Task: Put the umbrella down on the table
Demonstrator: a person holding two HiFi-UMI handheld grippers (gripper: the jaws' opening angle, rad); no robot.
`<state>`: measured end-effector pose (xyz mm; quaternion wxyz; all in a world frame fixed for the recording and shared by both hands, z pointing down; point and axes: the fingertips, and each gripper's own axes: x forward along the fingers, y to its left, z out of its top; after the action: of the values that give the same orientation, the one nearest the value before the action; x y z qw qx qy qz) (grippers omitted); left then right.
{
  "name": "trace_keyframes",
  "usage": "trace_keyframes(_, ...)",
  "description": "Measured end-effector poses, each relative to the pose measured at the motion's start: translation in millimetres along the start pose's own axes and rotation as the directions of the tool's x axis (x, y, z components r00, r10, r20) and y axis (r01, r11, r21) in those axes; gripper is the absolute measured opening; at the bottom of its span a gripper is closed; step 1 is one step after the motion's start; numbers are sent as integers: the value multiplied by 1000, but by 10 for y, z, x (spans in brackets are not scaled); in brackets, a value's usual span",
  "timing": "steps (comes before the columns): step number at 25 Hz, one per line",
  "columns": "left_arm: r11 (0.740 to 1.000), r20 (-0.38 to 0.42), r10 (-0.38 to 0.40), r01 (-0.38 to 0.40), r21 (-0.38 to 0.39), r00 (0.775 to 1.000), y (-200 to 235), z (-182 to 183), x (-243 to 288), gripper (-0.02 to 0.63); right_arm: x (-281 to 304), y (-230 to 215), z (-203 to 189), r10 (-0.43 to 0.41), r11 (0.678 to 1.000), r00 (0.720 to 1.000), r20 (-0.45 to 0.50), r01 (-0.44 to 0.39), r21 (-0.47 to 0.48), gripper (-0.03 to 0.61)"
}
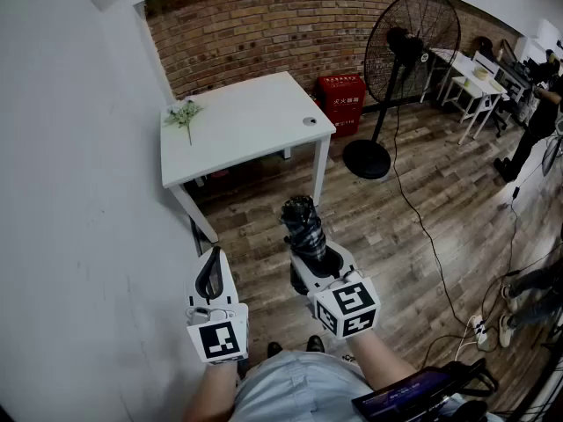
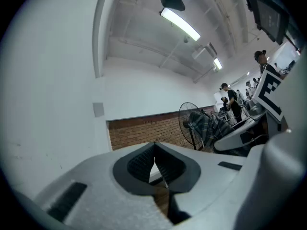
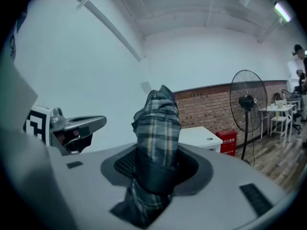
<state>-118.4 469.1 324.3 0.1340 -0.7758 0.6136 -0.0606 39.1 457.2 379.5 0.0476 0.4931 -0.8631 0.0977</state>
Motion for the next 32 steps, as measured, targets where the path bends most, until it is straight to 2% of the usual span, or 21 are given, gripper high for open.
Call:
trace_keyframes(3,999,-6,15,-15,-36,1000,-48,23,40,8,16,-55,-10,8,1000,1000,7,-8,-3,182)
trace_keyframes(6,1000,1,19,-19,-20,1000,-126,-3,63,8,-10,-143,-57,12,1000,1000,4,-12,0,181)
trace_keyframes(11,999,-41,39,-40,-35,998,-331,-55,101,8,-117,-351,-139,20,1000,1000,6,-19,-17,183)
trace_keyframes(14,998,-45,64,-65,-17,997,-349,-51,135,8,-143,-436,-139,36,999,999,-4,-37,-20,183)
trace_keyframes(21,993,-74,111,-113,-29,991,-399,-33,195,8,-103,-620,-109,60,998,998,-16,-60,-18,184)
trace_keyframes(32,993,-73,110,-112,-34,991,-145,-258,728,8,520,-797,-97,47,999,999,-26,-48,-21,185)
